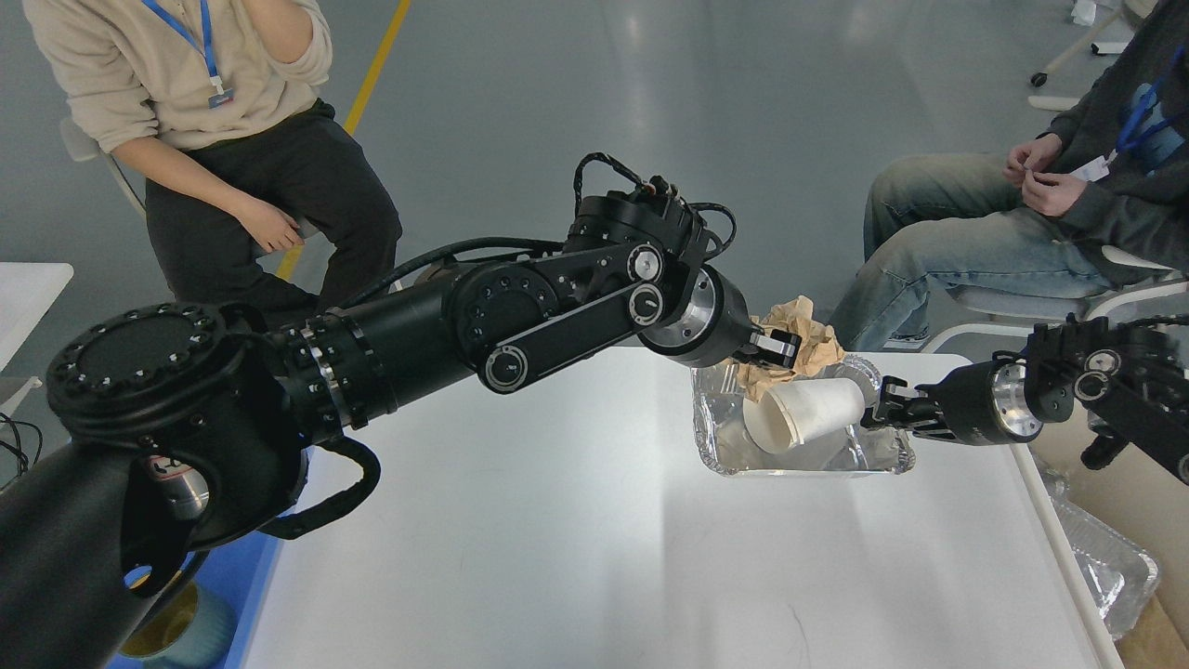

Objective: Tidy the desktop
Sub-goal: 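Lift the crumpled paper and lower it into the foil tray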

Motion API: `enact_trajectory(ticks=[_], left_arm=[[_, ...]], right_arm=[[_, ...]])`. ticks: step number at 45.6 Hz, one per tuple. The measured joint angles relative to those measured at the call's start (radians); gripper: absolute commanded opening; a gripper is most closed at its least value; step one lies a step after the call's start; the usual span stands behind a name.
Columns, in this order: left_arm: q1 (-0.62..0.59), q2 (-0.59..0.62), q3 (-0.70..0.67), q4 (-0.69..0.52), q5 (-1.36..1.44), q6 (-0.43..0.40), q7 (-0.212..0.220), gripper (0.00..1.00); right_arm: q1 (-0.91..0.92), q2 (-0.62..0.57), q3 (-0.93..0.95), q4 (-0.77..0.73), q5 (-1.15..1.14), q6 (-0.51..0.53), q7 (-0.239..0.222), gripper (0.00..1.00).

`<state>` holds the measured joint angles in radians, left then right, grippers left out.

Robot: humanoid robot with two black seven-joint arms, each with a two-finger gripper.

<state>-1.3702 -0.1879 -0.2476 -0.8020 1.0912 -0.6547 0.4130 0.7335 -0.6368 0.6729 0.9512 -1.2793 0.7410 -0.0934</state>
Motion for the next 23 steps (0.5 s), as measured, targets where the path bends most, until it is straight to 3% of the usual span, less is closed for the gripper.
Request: enact_trajectory(ticks=[8,15,19,23], left_arm=[[0.034,0.001,0.035,0.0,0.003,0.047,-0.007,0.02],[0.052,0.001,0.057,0.0,0.004,0.072,-0.01,0.14],[0.061,0.002,0.066,0.0,0.004,0.084,-0.011,0.34],[0.069,0.002,0.068,-0.001,0.004,0.09,-0.011,0.66]], right_arm=[[-0.001,0.0,0.001,0.0,0.0,0.0,0.001,0.0],[-0.004,0.0,0.001,0.004,0.0,0.0,0.001,0.0],[-0.005,0.0,0.001,0.004,0.0,0.0,0.001,0.0],[-0.005,0.0,0.001,0.004,0.0,0.0,0.001,0.0]])
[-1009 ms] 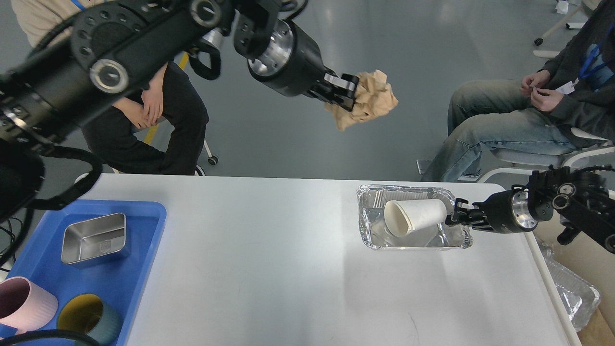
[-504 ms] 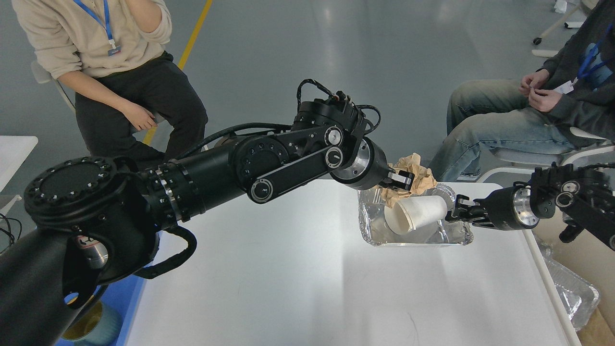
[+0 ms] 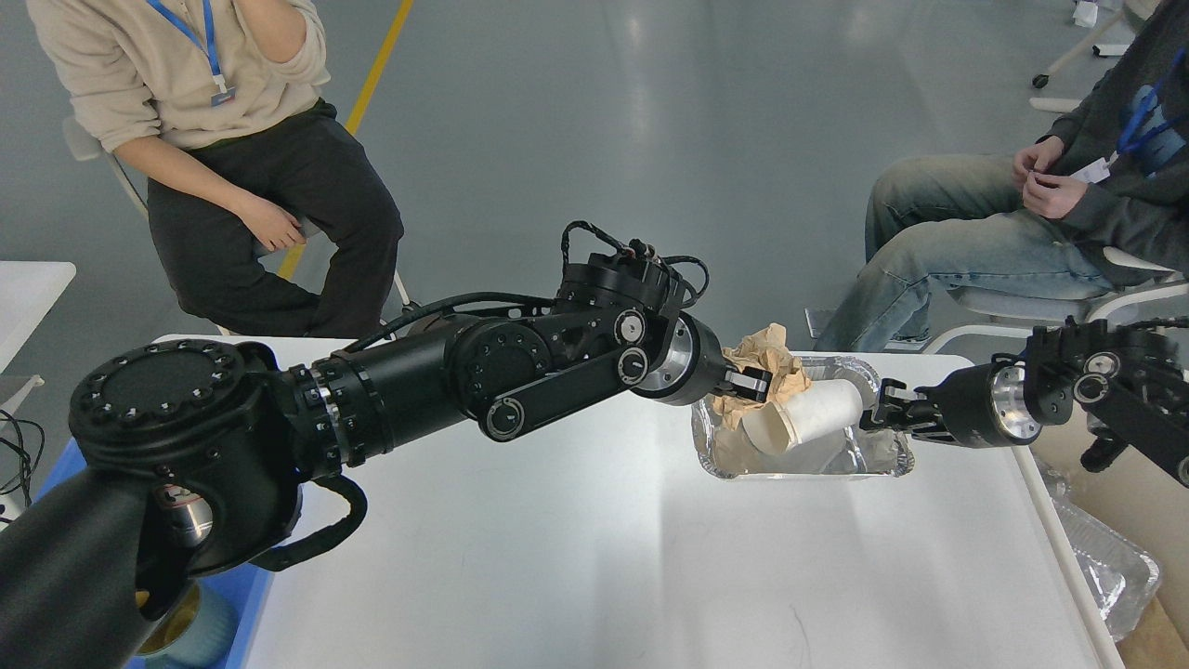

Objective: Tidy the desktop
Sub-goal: 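Lift the crumpled paper and lower it into the foil tray, then release the paper and withdraw the left gripper toward the blue tray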

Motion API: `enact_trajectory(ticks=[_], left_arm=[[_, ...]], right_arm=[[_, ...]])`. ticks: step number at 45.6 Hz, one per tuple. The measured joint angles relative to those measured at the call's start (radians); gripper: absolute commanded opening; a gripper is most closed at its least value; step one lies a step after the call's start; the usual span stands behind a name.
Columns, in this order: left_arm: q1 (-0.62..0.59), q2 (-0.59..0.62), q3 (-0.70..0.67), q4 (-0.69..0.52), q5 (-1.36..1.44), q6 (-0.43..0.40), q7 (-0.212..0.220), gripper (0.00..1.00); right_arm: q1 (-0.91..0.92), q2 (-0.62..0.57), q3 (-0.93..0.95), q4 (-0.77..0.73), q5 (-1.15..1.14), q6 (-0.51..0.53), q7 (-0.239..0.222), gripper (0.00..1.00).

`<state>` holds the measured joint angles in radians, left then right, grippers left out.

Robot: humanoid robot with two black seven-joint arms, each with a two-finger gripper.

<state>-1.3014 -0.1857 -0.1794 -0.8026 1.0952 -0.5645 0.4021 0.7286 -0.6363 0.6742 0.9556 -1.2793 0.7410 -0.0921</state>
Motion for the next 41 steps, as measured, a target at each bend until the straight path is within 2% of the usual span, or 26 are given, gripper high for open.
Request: enact_trajectory(ticks=[6,11,27,41], left_arm=[[0.003,0.0,0.0,-0.001,0.0,0.009,-0.001,0.86],[0.004,0.0,0.0,-0.001,0.0,0.017,-0.014,0.94],[-0.009,0.002,-0.018,-0.011,-0.007,0.022,-0.03,0.97],[-0.022,0.003,-0.093,-0.012,-0.009,0.02,-0.031,0.97]], right_arm=[[0.0,0.001,0.0,0.0,0.0,0.0,0.0,0.0],[0.0,0.002,0.0,0.0,0.0,0.0,0.0,0.0],[0.0,0.003,-0.001,-0.004,0.0,0.0,-0.001,0.0],[-0.001,0.003,-0.001,-0.006,0.0,0.0,-0.001,0.0]])
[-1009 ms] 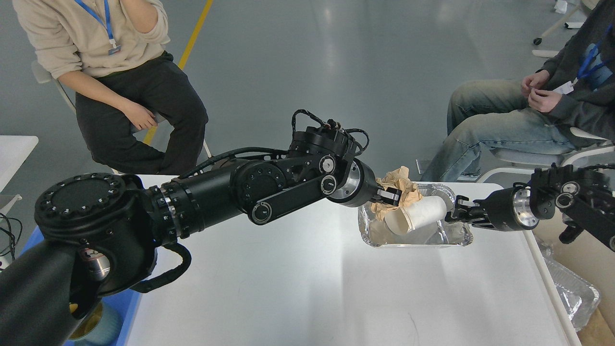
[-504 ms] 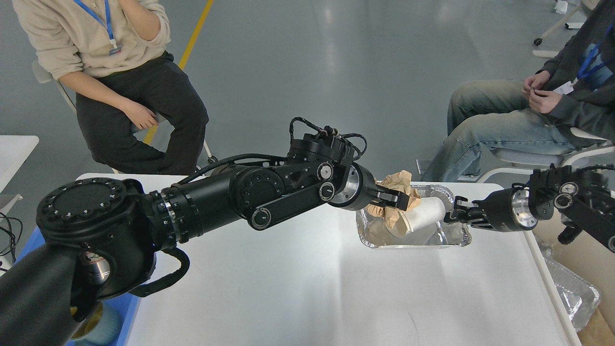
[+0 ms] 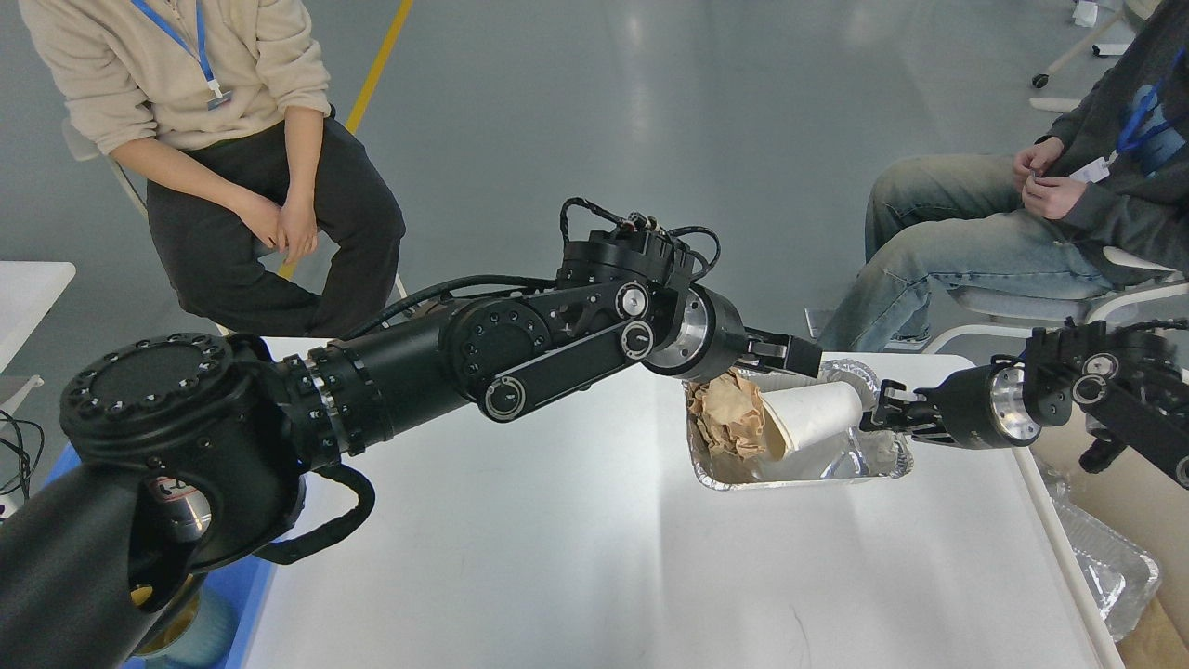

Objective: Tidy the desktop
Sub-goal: 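Release the paper and withdraw the left gripper toward the blue tray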

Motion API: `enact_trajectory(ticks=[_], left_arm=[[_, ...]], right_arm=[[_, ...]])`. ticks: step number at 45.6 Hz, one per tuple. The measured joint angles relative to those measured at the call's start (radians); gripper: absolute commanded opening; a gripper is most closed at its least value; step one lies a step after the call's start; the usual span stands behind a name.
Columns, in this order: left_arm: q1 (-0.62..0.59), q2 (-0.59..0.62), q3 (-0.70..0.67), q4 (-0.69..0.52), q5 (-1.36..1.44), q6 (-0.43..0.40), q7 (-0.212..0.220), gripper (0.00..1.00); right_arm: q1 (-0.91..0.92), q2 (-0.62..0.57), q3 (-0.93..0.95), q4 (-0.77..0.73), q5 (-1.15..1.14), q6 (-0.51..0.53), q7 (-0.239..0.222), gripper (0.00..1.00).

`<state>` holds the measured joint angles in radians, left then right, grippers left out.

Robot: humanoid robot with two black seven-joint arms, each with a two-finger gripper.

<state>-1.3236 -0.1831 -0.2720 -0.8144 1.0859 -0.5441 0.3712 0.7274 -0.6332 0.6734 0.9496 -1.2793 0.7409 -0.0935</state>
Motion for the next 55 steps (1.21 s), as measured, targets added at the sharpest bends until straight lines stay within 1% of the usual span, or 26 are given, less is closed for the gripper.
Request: enact_trajectory(ticks=[10,18,25,30,33,38,40,43,48,53,55], left_arm=[[-0.003,-0.001,-0.064,0.006,-0.004,0.001,0.0,0.97],[0.007,0.016,-0.191,0.008,-0.035,0.02,0.004,0.97],[0.021,0.11,-0.311,0.008,-0.155,0.024,0.004,0.97],[0.07,0.197,-0.43,0.013,-0.308,0.031,-0.004,0.97],[0.11,0.249,-0.491,0.019,-0.372,0.039,-0.024,0.97],[0.197,0.333,-0.6,0.074,-0.421,0.047,-0.103,0.97],[0.235,0.351,-0.651,0.115,-0.428,0.047,-0.138,0.97],[0.292,0.364,-0.737,0.176,-0.441,0.039,-0.176,0.97],[0.389,0.37,-0.858,0.248,-0.479,0.0,-0.196,0.97],[0.479,0.353,-0.954,0.305,-0.543,-0.094,-0.21,0.97],[0.497,0.342,-0.986,0.326,-0.574,-0.117,-0.214,0.97]], right_arm=[[0.001,0.0,0.0,0.001,0.0,0.001,0.0,0.0],[0.001,0.0,0.0,0.002,0.0,0.002,0.0,0.0],[0.0,0.0,0.0,0.003,0.0,0.001,0.0,0.0],[0.0,-0.001,0.0,0.003,0.0,0.001,0.0,0.0],[0.0,-0.001,0.0,0.003,0.0,0.0,0.0,0.0],[0.0,-0.002,0.0,0.003,0.0,0.0,0.0,0.0],[0.0,-0.002,0.001,0.003,0.0,0.0,0.001,0.0],[0.0,-0.002,0.002,0.002,0.0,0.0,0.001,0.0],[0.0,-0.002,0.003,0.001,0.002,0.0,0.001,0.0],[0.0,-0.001,0.007,-0.002,0.002,-0.003,0.001,0.0],[-0.001,-0.001,0.009,-0.003,0.002,-0.003,0.001,0.0]])
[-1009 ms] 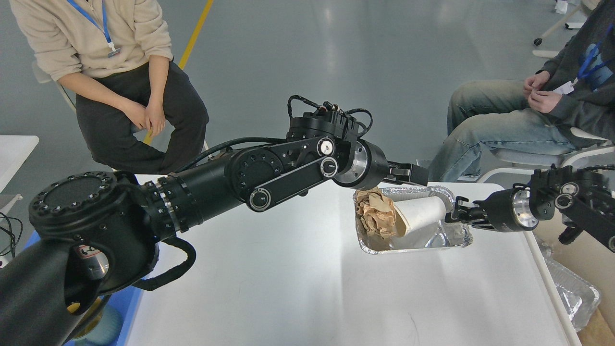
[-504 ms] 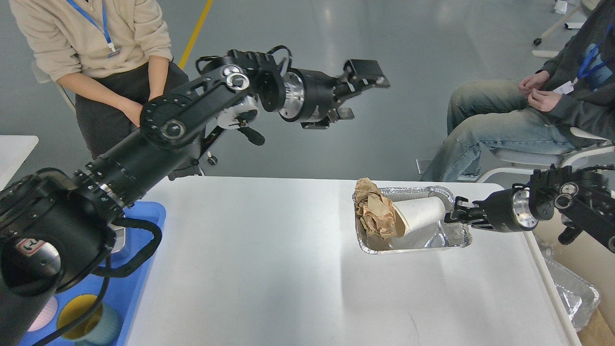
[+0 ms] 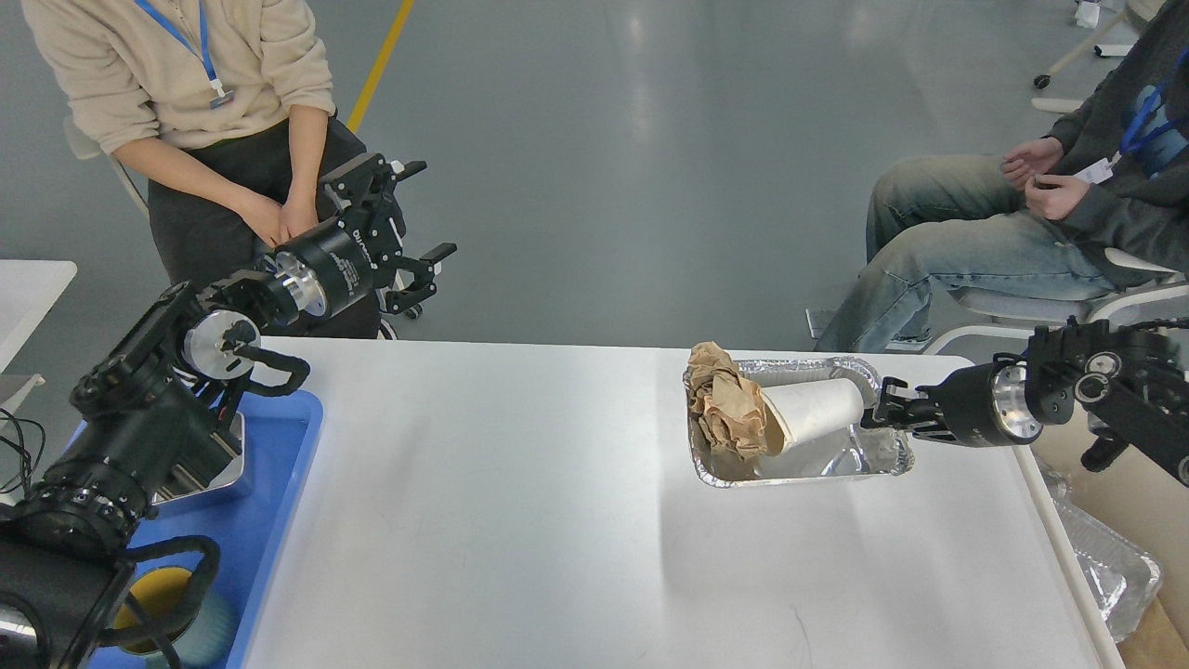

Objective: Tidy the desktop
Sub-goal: 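Release the paper and withdraw the left gripper toward the blue tray, then carry the foil tray with the right gripper over the bin and dump it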

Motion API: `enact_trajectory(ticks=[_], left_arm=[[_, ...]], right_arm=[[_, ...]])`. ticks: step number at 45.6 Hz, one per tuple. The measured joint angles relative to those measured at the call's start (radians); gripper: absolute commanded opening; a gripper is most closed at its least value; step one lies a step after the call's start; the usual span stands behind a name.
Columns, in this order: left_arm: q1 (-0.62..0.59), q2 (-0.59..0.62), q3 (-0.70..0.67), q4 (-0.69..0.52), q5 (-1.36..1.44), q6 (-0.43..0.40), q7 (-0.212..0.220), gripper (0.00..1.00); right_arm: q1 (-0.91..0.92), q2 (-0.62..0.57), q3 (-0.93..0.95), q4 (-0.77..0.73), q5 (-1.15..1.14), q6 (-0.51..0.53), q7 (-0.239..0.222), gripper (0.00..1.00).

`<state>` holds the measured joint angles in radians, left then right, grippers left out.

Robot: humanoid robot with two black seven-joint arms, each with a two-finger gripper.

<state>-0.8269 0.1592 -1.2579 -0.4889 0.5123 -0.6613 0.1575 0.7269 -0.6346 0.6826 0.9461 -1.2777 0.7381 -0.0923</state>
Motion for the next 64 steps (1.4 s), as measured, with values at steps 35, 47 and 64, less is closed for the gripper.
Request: enact_trajectory(ticks=[35,47,64], left_arm=[[0.048,-0.048,-0.055,0.204,-0.133,-0.081,-0.006,0.97],[0.06,-0.055,-0.052,0.205,-0.131,-0.067,-0.028,0.97],[0.069,-0.066,-0.038,0.197,-0.126,-0.079,-0.052,0.97]], right_arm=[[-0.004,0.002,0.0,-0.02,0.0,-0.003,-0.001,0.0],[-0.004,0.0,0.0,-0.021,0.0,-0.003,-0.001,0.0],[0.002,-0.03,0.001,-0.017,0.0,0.003,-0.001,0.0]])
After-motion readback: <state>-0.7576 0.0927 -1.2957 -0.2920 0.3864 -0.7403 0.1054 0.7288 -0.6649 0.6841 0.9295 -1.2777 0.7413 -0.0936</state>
